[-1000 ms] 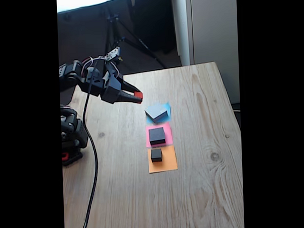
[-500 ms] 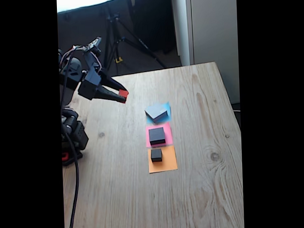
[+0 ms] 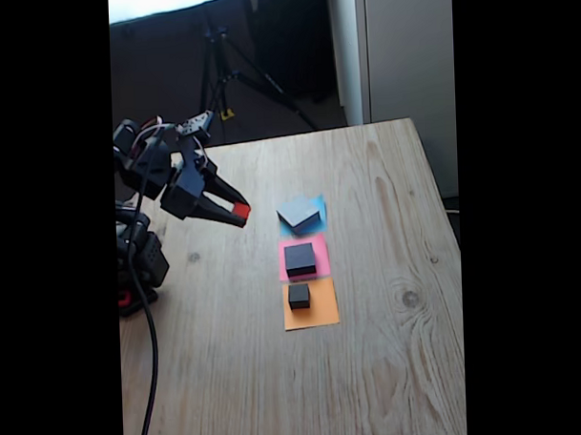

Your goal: Tower of hanoi

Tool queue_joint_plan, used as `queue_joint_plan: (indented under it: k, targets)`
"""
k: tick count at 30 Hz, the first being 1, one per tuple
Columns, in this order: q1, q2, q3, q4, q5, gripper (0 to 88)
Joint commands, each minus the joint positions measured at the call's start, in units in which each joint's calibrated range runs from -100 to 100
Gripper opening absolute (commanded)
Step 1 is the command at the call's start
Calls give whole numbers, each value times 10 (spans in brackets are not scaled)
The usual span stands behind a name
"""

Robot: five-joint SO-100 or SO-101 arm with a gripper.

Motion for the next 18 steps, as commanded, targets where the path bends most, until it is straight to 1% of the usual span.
queue_joint_plan:
  k: [1, 6, 12, 18]
  targets:
    - [11, -26, 114, -144, 7, 3]
    - [18, -1, 247, -340, 7, 3]
    - [24, 74, 380, -598, 7, 2]
    - [25, 163, 409, -731, 7, 2]
